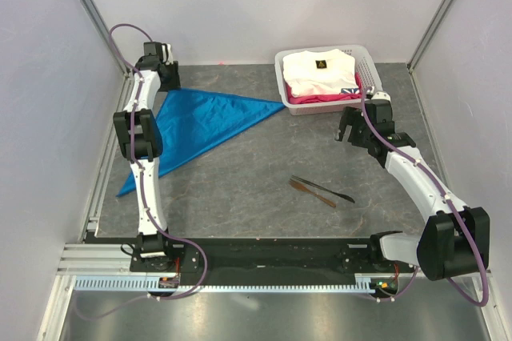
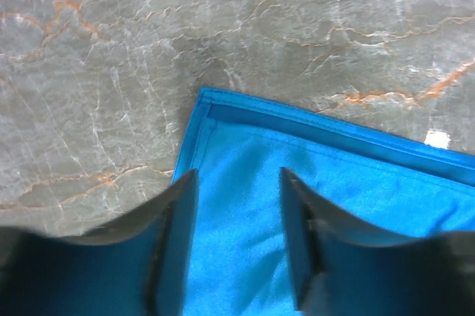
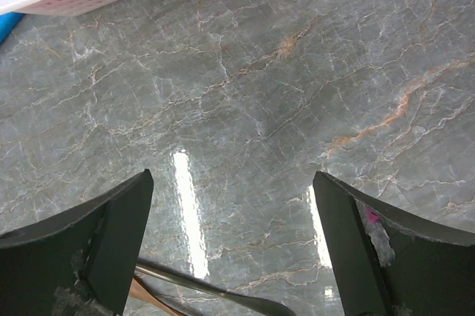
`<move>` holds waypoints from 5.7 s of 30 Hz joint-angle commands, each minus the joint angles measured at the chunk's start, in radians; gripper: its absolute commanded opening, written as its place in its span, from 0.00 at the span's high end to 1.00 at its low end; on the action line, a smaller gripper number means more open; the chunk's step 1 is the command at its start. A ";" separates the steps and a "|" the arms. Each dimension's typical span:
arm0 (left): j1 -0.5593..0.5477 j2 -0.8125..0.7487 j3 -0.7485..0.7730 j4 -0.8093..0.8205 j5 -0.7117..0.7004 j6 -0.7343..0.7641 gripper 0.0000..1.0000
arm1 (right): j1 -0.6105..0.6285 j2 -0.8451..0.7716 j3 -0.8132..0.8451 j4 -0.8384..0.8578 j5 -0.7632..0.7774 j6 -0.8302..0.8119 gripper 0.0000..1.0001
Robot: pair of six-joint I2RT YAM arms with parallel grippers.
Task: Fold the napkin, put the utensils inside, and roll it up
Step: Fold the napkin, then grab a utensil with the right arm, then place the utensil onto the napkin
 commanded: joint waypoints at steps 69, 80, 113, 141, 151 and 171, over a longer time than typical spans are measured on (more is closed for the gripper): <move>-0.278 -1.377 -1.254 0.162 0.250 -0.179 0.27 | 0.612 0.298 -0.035 -0.224 0.017 -0.025 0.59; -0.278 -1.391 -1.262 0.168 0.241 -0.181 0.26 | 0.739 0.348 0.045 -0.233 0.025 0.122 1.00; -0.221 -1.518 -1.322 0.226 -0.160 -0.279 0.27 | 0.768 1.055 1.077 0.050 0.134 1.059 1.00; -0.216 -1.530 -1.320 0.223 -0.157 -0.281 0.27 | 0.739 1.308 1.229 0.130 0.171 1.531 1.00; -0.218 -1.524 -1.318 0.220 -0.140 -0.282 0.27 | 0.740 1.327 1.254 0.098 0.205 1.503 0.98; -0.218 -1.517 -1.317 0.222 -0.138 -0.271 0.26 | 0.733 1.301 1.324 0.141 0.224 1.258 0.50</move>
